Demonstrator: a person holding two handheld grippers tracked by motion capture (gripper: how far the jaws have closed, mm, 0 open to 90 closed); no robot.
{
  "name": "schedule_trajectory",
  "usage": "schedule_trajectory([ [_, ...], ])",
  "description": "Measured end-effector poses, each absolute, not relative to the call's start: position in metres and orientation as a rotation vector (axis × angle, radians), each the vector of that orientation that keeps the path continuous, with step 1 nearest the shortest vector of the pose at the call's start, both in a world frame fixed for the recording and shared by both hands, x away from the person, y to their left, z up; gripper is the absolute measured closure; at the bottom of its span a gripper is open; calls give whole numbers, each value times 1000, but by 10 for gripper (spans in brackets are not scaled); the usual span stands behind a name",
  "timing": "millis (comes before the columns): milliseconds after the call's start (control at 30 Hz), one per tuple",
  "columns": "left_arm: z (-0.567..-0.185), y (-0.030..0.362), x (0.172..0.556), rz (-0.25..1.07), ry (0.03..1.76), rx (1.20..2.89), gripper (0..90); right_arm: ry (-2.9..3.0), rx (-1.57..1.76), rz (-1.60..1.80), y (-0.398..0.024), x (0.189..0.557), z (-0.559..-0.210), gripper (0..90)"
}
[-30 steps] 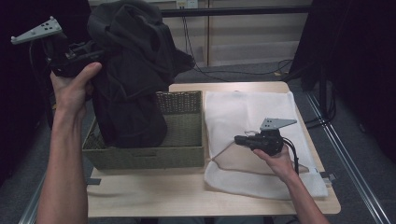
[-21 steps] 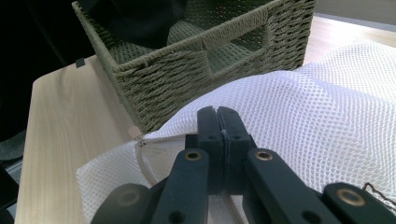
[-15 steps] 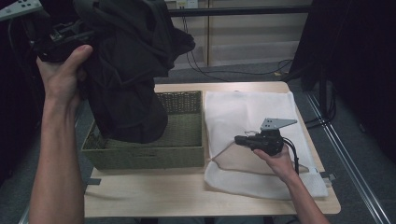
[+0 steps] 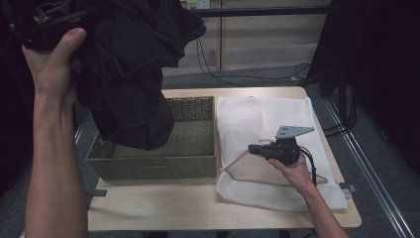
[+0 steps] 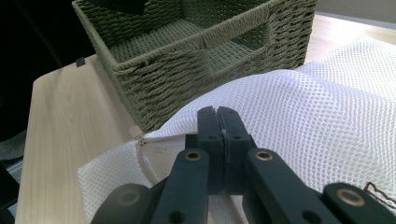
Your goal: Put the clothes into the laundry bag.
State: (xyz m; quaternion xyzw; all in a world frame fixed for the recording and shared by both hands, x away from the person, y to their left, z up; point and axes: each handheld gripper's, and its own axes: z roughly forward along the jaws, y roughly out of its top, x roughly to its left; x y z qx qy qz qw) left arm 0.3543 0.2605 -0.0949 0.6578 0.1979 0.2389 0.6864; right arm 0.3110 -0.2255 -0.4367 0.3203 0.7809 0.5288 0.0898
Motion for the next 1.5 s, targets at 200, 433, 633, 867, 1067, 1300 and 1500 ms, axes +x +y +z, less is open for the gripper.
schedule_trajectory([
  [200,-82,259,343,529,401,1437,634,2315,952,1579,-227,311,-436,897],
  [433,-71,255,324,530,354,1438,634,2310,956,1579,-227,311,-436,898],
  [633,-65,254,304,513,304,1409,634,2311,956,1579,-227,312,-437,898],
  [867,-58,254,286,489,261,1393,634,2311,960,1578,-227,312,-437,898],
  [1067,-61,253,270,459,232,1365,635,2310,961,1572,-226,313,-437,898],
  [1300,-69,247,255,439,194,1335,634,2310,960,1570,-226,313,-437,898],
  [1500,-77,239,242,397,165,1315,634,2306,964,1570,-226,313,-437,898],
])
